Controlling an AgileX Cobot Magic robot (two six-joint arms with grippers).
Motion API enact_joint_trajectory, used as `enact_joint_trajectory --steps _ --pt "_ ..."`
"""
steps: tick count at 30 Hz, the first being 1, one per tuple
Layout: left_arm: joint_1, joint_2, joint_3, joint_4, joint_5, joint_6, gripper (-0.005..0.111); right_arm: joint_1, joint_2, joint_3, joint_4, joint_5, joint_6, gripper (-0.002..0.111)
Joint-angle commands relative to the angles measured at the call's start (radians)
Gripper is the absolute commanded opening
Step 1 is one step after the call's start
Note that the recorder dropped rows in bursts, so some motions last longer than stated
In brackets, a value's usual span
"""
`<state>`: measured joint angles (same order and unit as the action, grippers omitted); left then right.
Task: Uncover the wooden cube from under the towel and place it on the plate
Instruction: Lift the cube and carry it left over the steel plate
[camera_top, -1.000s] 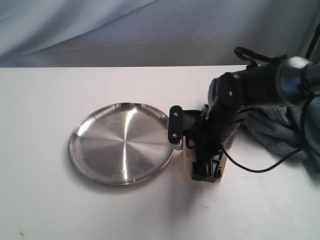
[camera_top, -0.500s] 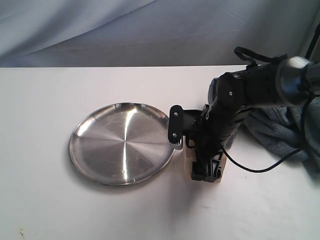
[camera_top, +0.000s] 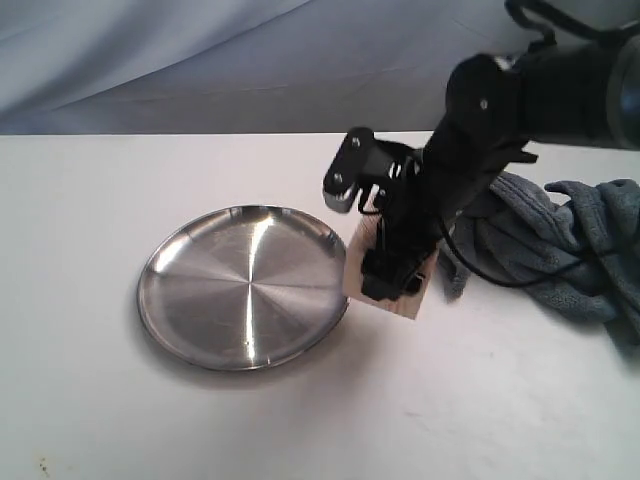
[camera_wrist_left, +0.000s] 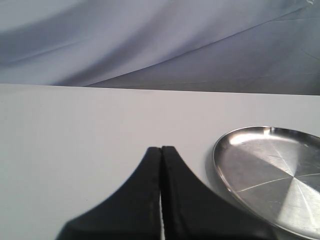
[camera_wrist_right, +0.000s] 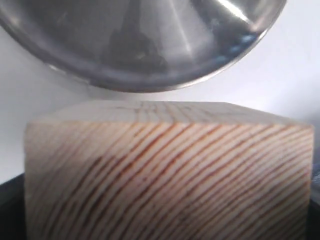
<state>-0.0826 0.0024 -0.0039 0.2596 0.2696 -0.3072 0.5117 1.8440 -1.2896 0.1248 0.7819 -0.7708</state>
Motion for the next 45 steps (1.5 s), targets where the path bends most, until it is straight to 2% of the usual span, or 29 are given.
enact_joint_trajectory --steps 1,4,12,17,25,40,45 --pt "0.003 -0.002 0.004 -0.008 -0.012 0.0 0.0 -0.003 -0.021 -0.169 0.122 0.143 0.05 0.0" --pt "0.003 -0.002 0.004 -0.008 -0.012 0.003 0.0 0.006 -0.021 -0.248 0.162 0.206 0.077 0.0" --pt "0.003 -0.002 0.004 -0.008 -0.012 0.003 0.0 0.073 -0.006 -0.4 0.108 0.294 0.181 0.0" --pt "0.003 -0.002 0.004 -0.008 -0.012 0.001 0.0 0.108 0.119 -0.586 0.065 0.439 0.299 0.0" --pt "0.003 -0.002 0.004 -0.008 -0.012 0.001 0.0 0.154 0.315 -0.824 -0.059 0.439 0.391 0.0" --pt "0.003 -0.002 0.004 -0.008 -0.012 0.003 0.0 0.167 0.526 -0.876 -0.035 0.439 0.406 0.0" --pt "0.003 -0.002 0.004 -0.008 -0.012 0.0 0.0 0.167 0.555 -0.876 -0.03 0.384 0.442 0.0"
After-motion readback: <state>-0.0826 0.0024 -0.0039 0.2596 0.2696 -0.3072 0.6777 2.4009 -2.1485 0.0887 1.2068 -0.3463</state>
